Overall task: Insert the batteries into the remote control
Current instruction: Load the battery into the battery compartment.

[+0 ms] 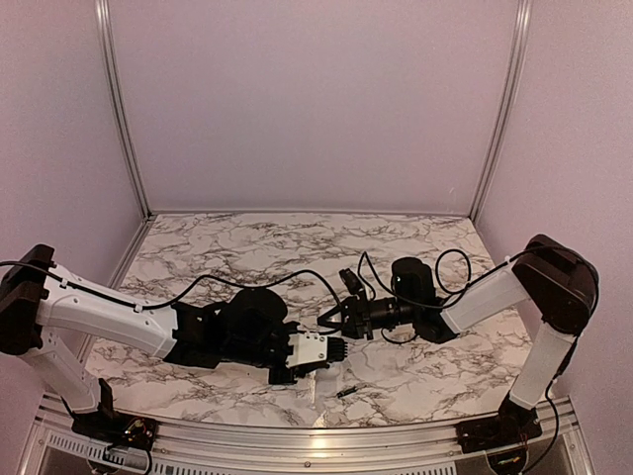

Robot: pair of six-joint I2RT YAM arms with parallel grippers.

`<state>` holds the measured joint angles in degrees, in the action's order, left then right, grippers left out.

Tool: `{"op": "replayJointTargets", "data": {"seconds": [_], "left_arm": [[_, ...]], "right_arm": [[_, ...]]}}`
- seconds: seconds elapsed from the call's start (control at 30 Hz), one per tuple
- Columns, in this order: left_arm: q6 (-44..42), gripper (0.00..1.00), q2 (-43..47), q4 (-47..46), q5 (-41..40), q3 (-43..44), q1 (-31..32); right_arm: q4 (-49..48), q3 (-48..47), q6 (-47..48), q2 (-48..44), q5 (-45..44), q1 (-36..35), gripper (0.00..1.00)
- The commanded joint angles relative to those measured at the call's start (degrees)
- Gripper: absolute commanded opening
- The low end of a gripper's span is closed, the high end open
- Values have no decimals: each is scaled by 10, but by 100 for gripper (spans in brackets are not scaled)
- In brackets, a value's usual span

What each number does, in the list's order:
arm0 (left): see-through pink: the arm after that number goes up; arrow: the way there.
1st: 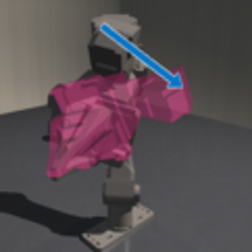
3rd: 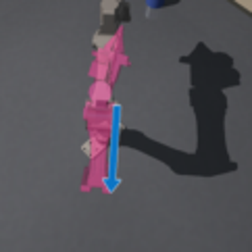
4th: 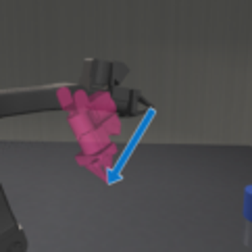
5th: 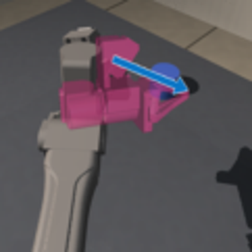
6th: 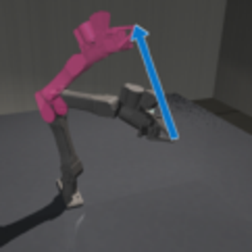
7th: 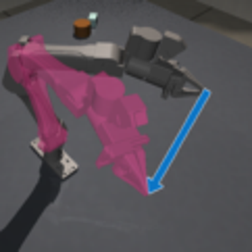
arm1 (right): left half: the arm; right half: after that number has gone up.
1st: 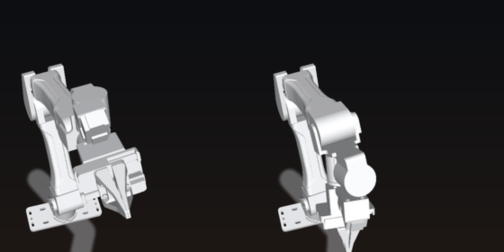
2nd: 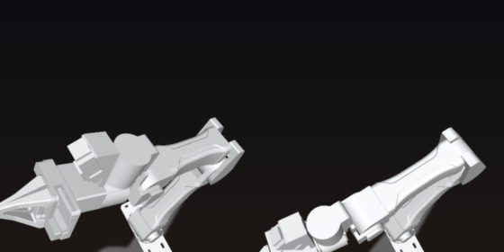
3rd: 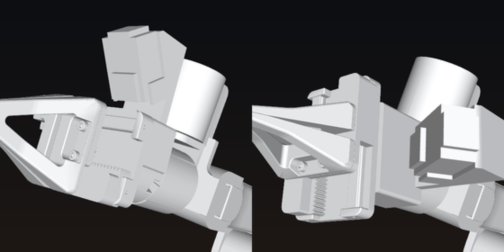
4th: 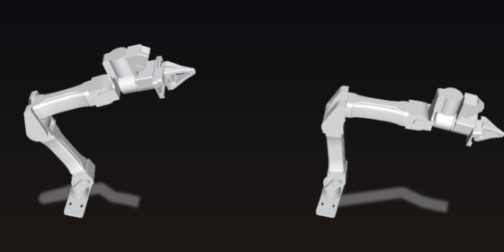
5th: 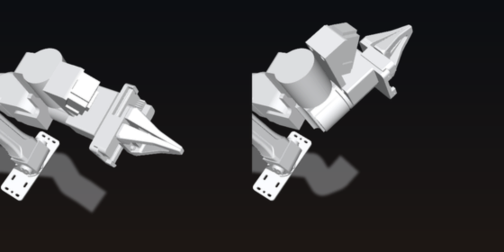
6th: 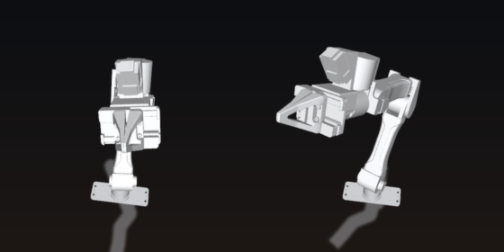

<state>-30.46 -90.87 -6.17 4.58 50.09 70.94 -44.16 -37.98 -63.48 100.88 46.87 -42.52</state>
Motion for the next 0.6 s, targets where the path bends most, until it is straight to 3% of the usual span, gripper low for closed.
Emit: {"op": "replayJointTargets", "data": {"seconds": [0.0, 0.57], "left_arm": [[1, 15, -16, -2, -18, 14, 3], [7, 4, -33, 12, -41, 15, -11]], "right_arm": [[-27, 2, -8, -10, 4, -9, 0], [-46, 5, -16, -29, 11, -10, 0]]}}
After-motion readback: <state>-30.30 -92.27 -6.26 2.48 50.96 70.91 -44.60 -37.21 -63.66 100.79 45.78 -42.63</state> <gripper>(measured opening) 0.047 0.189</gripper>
